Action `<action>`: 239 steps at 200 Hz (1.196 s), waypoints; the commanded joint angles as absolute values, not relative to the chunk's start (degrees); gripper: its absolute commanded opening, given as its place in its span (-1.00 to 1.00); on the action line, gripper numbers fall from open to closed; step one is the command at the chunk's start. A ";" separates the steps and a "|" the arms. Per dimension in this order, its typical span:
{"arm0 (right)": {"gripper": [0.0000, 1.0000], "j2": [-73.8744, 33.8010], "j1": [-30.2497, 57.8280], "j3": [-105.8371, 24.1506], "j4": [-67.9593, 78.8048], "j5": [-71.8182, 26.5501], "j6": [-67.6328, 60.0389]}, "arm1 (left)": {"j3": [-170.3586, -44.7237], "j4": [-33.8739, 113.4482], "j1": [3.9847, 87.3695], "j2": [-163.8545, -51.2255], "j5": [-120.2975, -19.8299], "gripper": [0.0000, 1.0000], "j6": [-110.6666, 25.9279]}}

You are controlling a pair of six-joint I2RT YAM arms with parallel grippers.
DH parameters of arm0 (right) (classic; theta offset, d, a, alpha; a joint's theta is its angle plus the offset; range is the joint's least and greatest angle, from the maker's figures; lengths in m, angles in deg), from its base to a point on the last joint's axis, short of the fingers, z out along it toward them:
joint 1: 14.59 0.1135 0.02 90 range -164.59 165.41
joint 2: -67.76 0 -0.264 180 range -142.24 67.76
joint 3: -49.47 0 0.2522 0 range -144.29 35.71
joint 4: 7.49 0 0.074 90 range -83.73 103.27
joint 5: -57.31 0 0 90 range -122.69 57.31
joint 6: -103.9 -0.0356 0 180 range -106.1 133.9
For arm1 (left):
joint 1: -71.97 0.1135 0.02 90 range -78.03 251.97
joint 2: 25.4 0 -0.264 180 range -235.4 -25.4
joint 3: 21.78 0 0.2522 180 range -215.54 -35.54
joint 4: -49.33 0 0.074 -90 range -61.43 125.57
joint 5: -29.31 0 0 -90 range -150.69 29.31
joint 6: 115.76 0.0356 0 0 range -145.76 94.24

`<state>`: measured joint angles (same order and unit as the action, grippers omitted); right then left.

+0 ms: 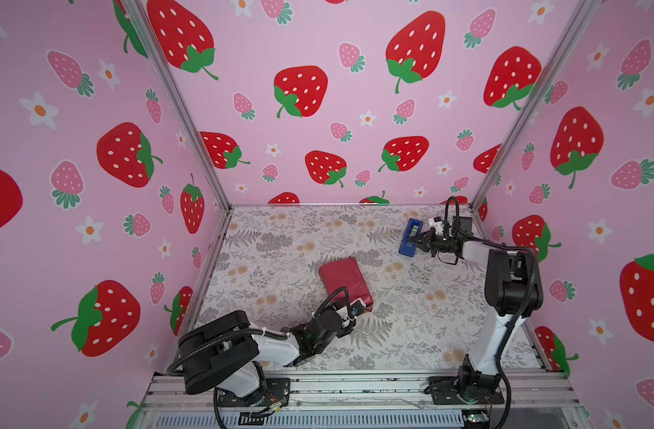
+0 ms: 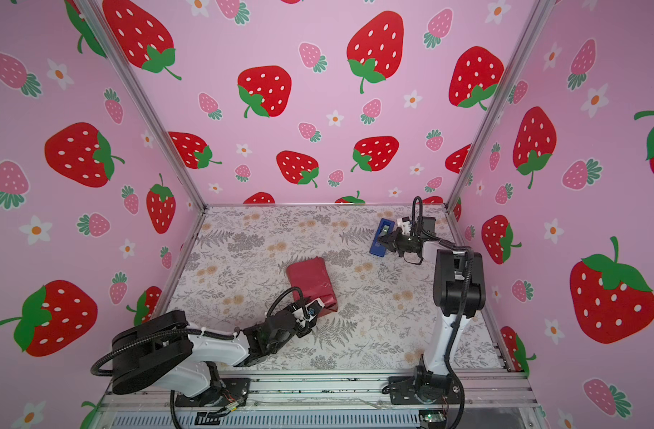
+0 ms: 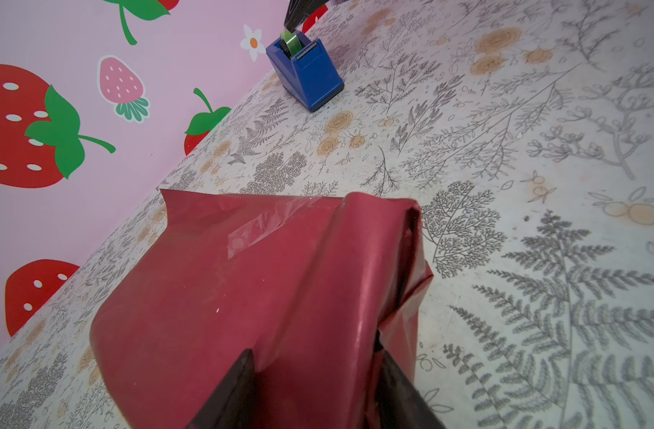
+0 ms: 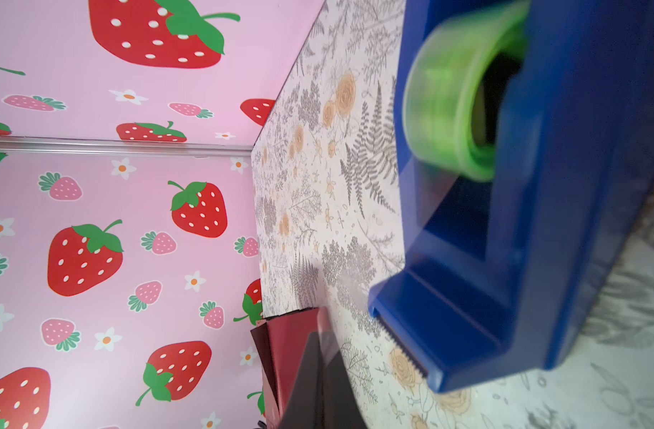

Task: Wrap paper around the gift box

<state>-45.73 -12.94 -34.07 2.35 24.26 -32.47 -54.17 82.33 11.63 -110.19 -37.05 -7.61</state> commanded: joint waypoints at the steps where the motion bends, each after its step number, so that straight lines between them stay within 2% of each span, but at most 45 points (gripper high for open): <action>1: -1.00 -43.15 -11.84 -31.83 4.23 25.50 -30.46 | -53.14 75.03 12.03 -112.28 -36.77 0.05 -8.57; 77: -1.00 -47.53 -10.52 -29.73 7.36 24.20 -24.27 | -53.26 75.06 12.04 -112.45 -36.74 0.05 -8.55; 147: -1.00 -49.81 -11.01 -26.93 10.14 18.81 -18.73 | -53.47 74.53 12.06 -112.49 -36.87 0.04 -8.65; 196: -1.00 -46.04 -12.31 -24.44 10.23 17.17 -17.30 | -53.55 74.24 12.13 -112.49 -36.83 0.04 -8.63; 239: -1.00 -37.58 -12.19 -21.09 10.44 17.89 -15.56 | -53.47 74.06 12.11 -112.08 -36.89 0.04 -8.82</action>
<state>-44.81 -12.22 -22.07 8.71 17.66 -18.22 -54.24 82.33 11.63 -110.26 -36.75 -7.61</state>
